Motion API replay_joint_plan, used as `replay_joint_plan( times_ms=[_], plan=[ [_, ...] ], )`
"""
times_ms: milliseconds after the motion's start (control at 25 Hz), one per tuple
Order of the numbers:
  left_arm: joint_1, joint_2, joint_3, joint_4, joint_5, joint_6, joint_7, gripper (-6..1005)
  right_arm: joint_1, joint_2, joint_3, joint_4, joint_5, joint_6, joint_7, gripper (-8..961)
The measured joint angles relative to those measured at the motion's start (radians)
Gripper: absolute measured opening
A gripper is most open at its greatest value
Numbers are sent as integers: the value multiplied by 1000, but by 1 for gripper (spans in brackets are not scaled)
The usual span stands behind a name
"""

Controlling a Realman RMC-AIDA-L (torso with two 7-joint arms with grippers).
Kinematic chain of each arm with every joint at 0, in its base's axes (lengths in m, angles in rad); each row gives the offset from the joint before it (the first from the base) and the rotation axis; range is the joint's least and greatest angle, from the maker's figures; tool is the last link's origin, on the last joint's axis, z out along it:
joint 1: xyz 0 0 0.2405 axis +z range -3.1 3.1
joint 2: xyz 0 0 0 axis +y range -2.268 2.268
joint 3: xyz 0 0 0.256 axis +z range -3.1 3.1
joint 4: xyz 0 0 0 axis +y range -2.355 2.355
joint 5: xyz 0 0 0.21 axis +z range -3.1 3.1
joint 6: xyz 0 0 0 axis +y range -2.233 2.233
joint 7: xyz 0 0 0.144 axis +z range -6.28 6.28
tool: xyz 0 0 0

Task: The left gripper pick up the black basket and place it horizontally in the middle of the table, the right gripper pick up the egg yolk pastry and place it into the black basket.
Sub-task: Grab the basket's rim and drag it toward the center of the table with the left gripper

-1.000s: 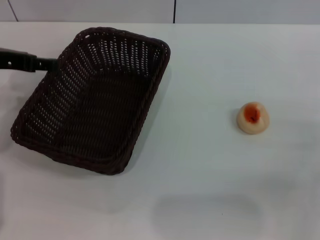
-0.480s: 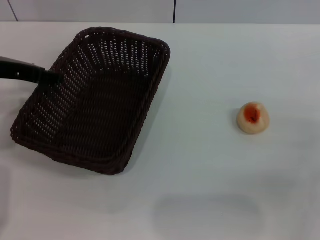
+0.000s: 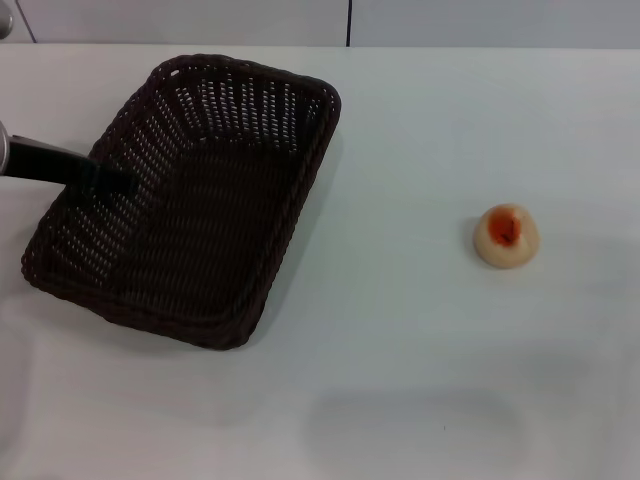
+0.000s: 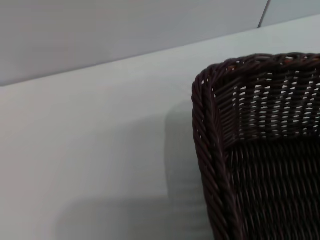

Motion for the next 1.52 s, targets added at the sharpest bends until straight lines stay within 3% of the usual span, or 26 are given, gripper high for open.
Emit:
replay_joint_plan(
  times_ms=[440,880,1520],
  plan=[
    [-7,0,6,16,4,0,-2,769,1,0,0,0,0,0,0,717],
    [-7,-2,26,18,28,0,-6,349,1,-1,0,-2,0,0,0,717],
    [-9,2,6,-73,-46,-2,51,254,0,-3,2,-5,0,-14,0,717]
  ],
)
